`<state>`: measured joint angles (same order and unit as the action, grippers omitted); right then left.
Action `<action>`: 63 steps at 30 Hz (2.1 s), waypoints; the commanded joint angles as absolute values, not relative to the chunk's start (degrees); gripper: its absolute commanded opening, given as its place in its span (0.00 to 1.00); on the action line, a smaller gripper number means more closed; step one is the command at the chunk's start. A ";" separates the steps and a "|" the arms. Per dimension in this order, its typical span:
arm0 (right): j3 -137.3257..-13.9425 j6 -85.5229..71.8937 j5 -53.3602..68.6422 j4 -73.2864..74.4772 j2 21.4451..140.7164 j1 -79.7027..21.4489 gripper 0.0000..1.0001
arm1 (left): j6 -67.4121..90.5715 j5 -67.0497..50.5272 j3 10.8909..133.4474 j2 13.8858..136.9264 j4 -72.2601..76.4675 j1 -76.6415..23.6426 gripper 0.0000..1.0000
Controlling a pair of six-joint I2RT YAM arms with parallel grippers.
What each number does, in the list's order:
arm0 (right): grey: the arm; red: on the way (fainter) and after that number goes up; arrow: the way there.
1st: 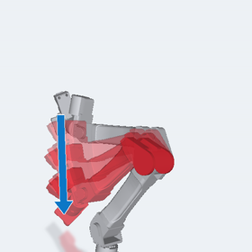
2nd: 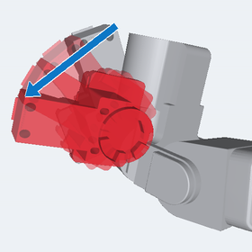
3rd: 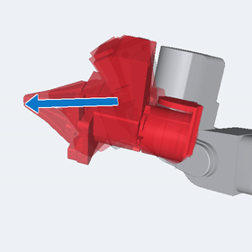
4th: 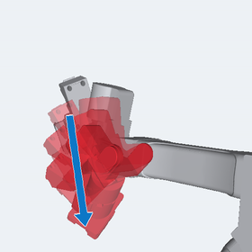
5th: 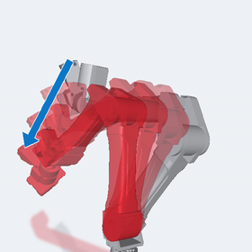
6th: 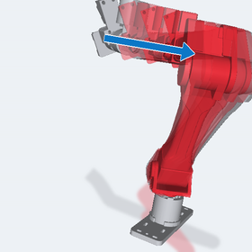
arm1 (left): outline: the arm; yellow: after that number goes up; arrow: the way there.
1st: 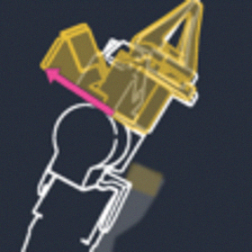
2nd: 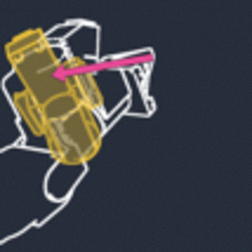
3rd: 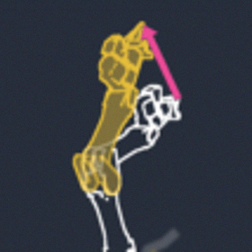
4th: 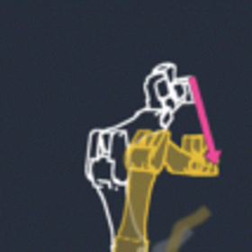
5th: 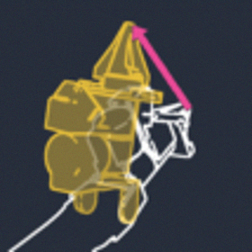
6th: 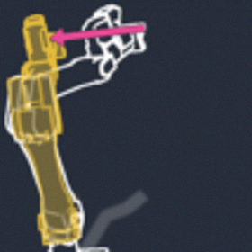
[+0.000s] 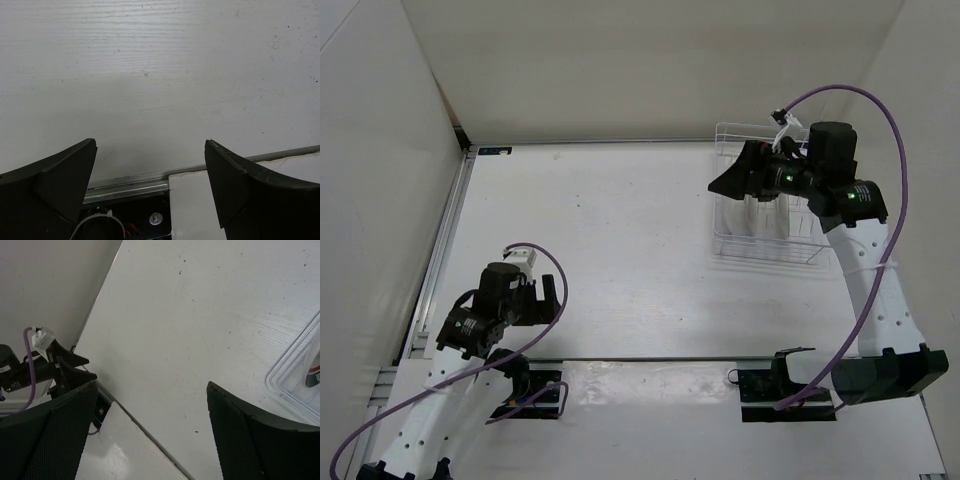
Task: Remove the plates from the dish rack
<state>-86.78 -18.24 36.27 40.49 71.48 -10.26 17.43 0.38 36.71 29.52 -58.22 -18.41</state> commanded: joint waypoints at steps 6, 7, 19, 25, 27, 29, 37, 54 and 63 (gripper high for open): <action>-76.05 -26.11 35.42 23.35 63.90 -9.58 0.90 | 17.32 -0.27 36.74 29.01 -57.22 -18.55 1.00; -76.03 -24.89 35.94 22.51 63.46 -9.75 0.90 | 17.31 -0.26 36.56 29.00 -57.22 -18.63 1.00; -93.67 -13.19 9.60 42.80 77.60 -17.13 0.75 | 17.32 -0.26 36.91 31.29 -57.66 -18.54 1.00; -98.17 -9.67 -4.29 44.48 85.69 -20.56 0.63 | 17.58 -0.26 36.74 31.29 -57.48 -18.55 1.00; -98.35 -9.58 -8.50 44.21 87.79 -21.70 0.59 | 17.58 -0.18 36.83 31.38 -57.66 -18.54 1.00; -97.13 -9.75 -12.64 42.38 88.50 -21.88 0.55 | 17.67 -0.26 36.91 31.20 -57.92 -18.54 1.00; -99.66 -8.61 -18.37 41.92 94.11 -21.71 0.54 | 17.75 -0.26 37.00 32.08 -58.09 -18.46 1.00; -101.25 -7.82 -18.72 41.75 101.60 -20.39 0.21 | 17.67 -0.26 37.09 33.05 -58.18 -18.46 1.00; -92.73 -8.09 -17.06 35.25 95.28 -19.95 0.38 | 17.49 -0.09 37.00 34.36 -57.83 -18.28 1.00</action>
<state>-93.93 -8.36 -17.87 39.35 99.90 -20.36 17.47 0.38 36.69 33.85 -58.26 -18.50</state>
